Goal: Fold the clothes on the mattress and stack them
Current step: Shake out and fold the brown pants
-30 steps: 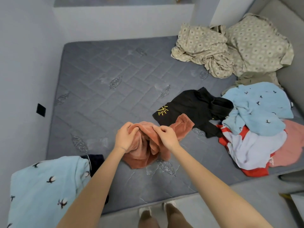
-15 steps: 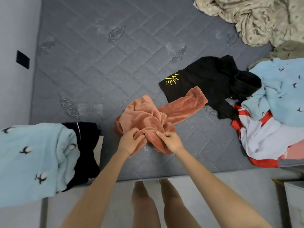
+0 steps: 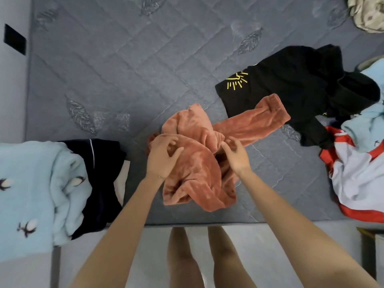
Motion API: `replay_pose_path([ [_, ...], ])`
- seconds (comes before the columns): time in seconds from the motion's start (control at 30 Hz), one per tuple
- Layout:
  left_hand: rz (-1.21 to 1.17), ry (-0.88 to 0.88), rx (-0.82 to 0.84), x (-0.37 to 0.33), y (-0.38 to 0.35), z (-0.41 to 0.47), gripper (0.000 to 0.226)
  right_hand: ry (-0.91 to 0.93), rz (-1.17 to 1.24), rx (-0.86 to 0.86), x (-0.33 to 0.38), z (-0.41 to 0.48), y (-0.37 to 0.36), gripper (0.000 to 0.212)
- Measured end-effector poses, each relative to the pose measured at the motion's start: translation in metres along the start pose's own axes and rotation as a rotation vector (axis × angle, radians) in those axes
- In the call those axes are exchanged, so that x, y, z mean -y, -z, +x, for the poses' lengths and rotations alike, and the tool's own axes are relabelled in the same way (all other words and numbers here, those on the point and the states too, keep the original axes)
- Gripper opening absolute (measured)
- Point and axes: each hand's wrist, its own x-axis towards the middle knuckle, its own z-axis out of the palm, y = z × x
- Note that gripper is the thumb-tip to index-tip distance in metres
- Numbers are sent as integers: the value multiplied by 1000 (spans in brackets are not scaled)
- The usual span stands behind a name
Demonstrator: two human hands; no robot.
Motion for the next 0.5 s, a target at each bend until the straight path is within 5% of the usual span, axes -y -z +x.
replay_pose_path([
  [0.27, 306, -113, 98, -19, -48, 61, 58, -107, -58, 61, -20, 47, -18, 53],
  [0.5, 390, -37, 313, -26, -77, 70, 70, -173, 8, 14, -24, 61, -31, 38],
])
